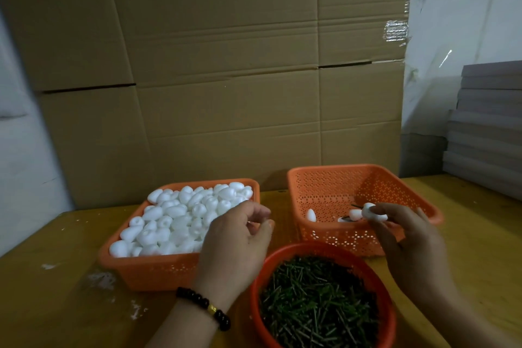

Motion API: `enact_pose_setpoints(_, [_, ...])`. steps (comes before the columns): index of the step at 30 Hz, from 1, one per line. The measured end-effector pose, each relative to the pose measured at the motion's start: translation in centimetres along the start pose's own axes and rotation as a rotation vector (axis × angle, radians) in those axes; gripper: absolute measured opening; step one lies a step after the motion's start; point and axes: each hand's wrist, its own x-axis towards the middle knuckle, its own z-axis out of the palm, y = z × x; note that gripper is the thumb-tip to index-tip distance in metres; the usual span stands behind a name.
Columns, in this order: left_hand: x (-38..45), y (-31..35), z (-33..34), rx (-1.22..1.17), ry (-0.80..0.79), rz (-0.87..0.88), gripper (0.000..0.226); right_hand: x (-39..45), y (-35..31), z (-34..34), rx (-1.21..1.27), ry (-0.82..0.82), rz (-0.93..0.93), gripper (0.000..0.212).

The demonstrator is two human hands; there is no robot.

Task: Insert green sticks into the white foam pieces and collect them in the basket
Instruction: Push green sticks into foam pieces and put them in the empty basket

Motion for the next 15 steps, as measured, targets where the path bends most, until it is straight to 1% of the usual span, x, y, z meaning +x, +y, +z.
enact_pose_setpoints(2, [0.6,-0.9,-0.8,0.172,0.016,0.004,0.011,0.1,1.1,0.2,-0.118,-0.002,0.003,0.019])
enact_pose_setpoints(3, [0.9,-1.4,-1.2,0.215,0.011,-0.026,0.014,0.2,1.6,0.3,-0.163,-0.011,0.005,0.02])
enact_pose_setpoints(7, [1.9,-3.0,-2.6,0.277,-0.027,-0.15,0.022,0.3,2.8,0.6,-0.303,-0.055,0.008,0.023])
enact_pose_setpoints(9, [2.1,-3.6,-2.9,0.315,-0.054,-0.174,0.025,0.3,2.8,0.6,-0.338,-0.084,-0.003,0.021])
enact_pose_setpoints(12, [2.2,-4.5,-3.2,0.39,-0.103,-0.199,0.029,0.1,2.2,0.6,-0.368,-0.156,-0.014,0.037])
enact_pose_setpoints(15, [2.2,-4.8,-3.2,0.465,-0.175,-0.225,0.03,-0.3,1.1,0.3,-0.362,-0.174,-0.084,0.04])
